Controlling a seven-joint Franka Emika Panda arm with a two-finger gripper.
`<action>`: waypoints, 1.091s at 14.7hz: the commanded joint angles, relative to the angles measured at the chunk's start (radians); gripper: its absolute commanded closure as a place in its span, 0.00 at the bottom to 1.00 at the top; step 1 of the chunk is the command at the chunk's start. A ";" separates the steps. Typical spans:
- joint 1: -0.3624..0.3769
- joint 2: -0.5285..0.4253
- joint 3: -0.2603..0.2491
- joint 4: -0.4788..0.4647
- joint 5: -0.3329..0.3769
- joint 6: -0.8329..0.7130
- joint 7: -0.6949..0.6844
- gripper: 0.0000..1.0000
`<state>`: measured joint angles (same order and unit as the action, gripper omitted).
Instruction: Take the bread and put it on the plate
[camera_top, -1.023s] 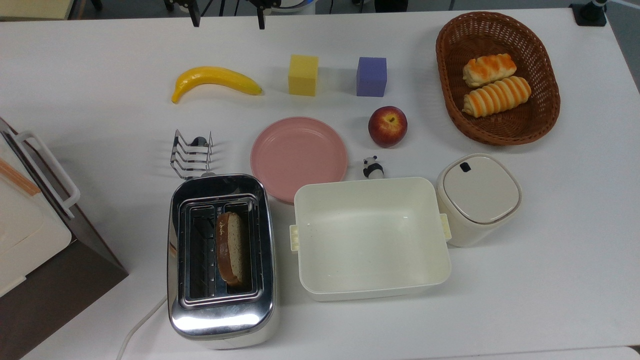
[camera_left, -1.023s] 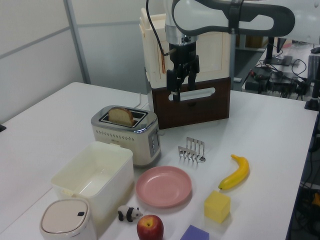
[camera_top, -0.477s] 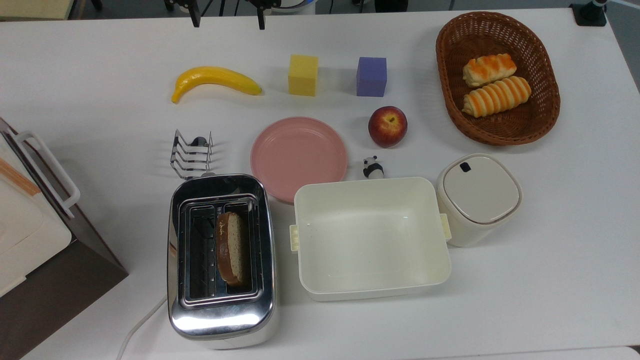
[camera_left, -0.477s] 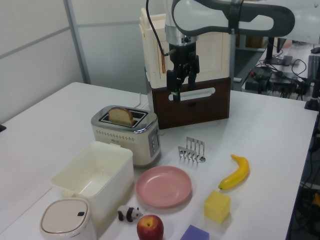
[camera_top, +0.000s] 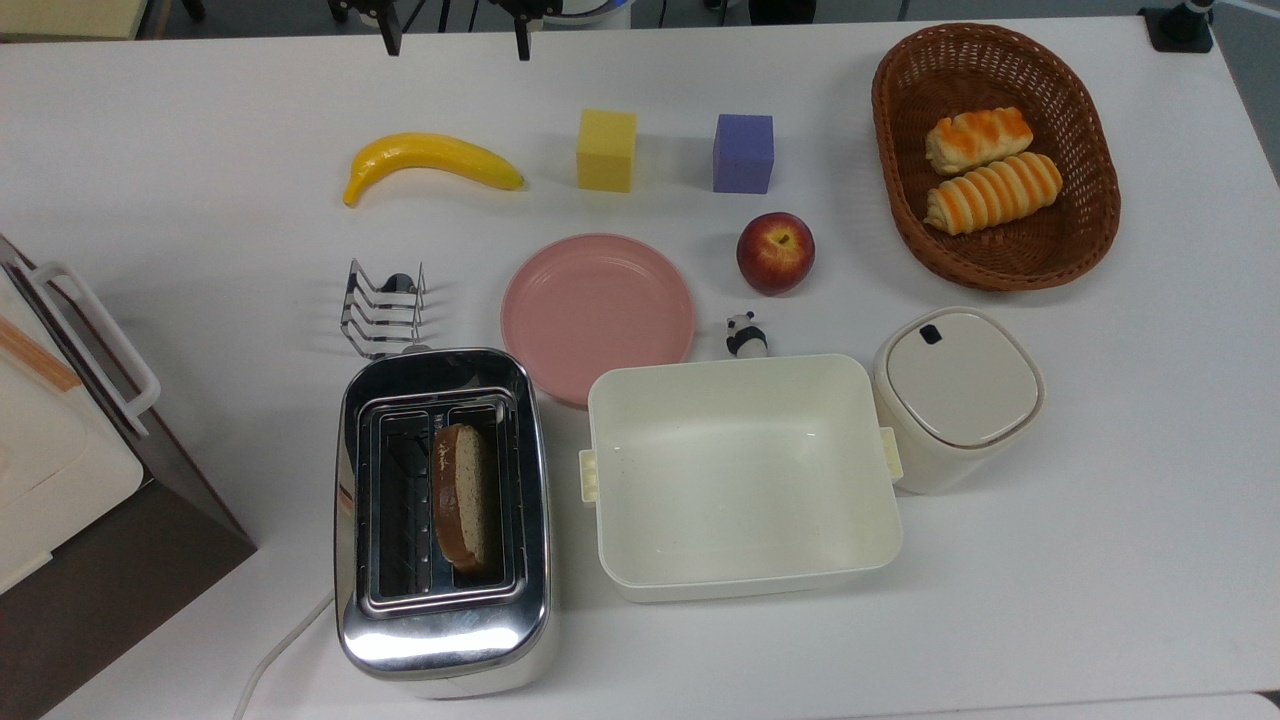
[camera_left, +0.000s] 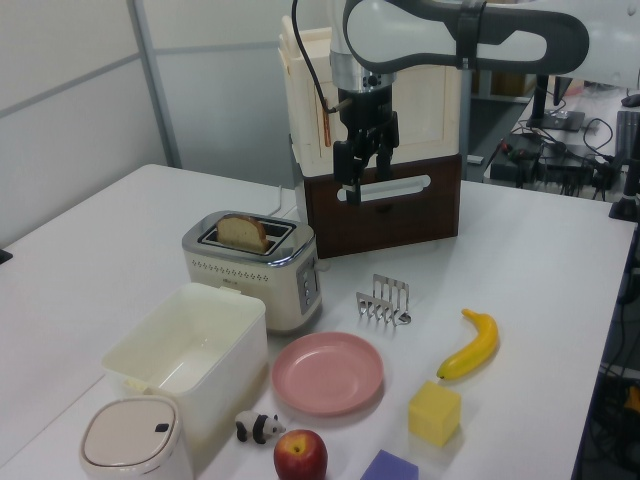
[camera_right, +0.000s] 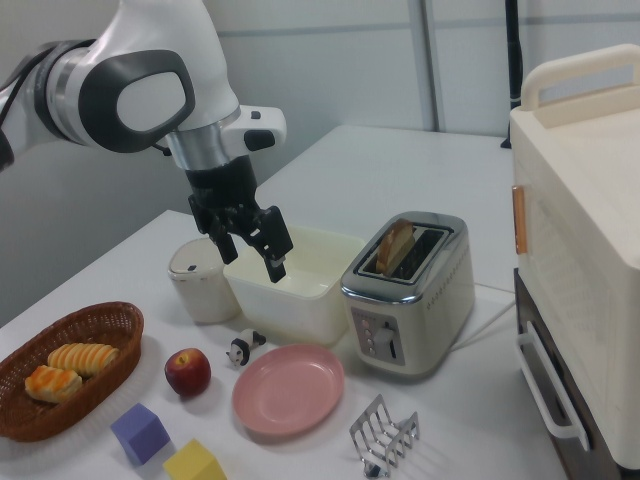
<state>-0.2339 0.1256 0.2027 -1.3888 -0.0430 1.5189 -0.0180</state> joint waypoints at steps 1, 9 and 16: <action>-0.001 -0.015 -0.003 -0.015 0.020 -0.010 -0.007 0.00; -0.002 0.000 -0.005 -0.012 0.020 -0.005 -0.013 0.00; -0.021 0.032 -0.008 -0.010 0.015 0.096 -0.010 0.01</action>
<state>-0.2409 0.1541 0.2000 -1.3901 -0.0431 1.5405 -0.0181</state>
